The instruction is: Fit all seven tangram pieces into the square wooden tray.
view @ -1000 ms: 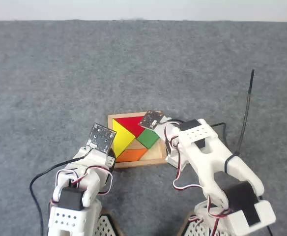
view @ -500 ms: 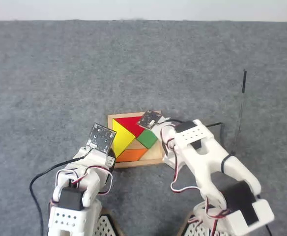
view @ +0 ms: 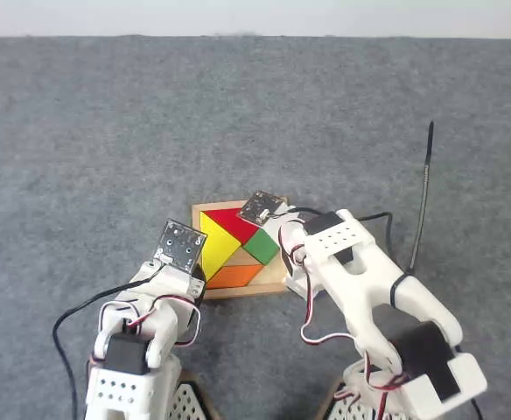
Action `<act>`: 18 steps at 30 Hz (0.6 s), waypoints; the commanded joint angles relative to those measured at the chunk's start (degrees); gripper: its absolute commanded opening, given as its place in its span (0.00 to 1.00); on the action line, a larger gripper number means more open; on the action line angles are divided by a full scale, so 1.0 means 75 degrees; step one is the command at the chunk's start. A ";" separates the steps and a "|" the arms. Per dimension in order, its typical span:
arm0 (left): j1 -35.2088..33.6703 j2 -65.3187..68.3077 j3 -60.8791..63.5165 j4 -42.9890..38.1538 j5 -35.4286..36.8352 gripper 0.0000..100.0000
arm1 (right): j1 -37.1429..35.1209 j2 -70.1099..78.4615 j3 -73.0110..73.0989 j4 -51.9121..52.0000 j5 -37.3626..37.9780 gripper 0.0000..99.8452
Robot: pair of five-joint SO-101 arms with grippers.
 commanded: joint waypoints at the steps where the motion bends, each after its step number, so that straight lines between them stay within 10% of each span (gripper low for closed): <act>1: 0.0012 0.0012 -0.0053 0.0035 0.0094 0.09 | 0.0006 -0.0053 -0.0199 0.0123 0.0281 0.20; 18: 0.0012 0.0012 -0.0053 0.0035 0.0094 0.09 | -0.0006 -0.0053 -0.0129 0.0604 0.1688 0.28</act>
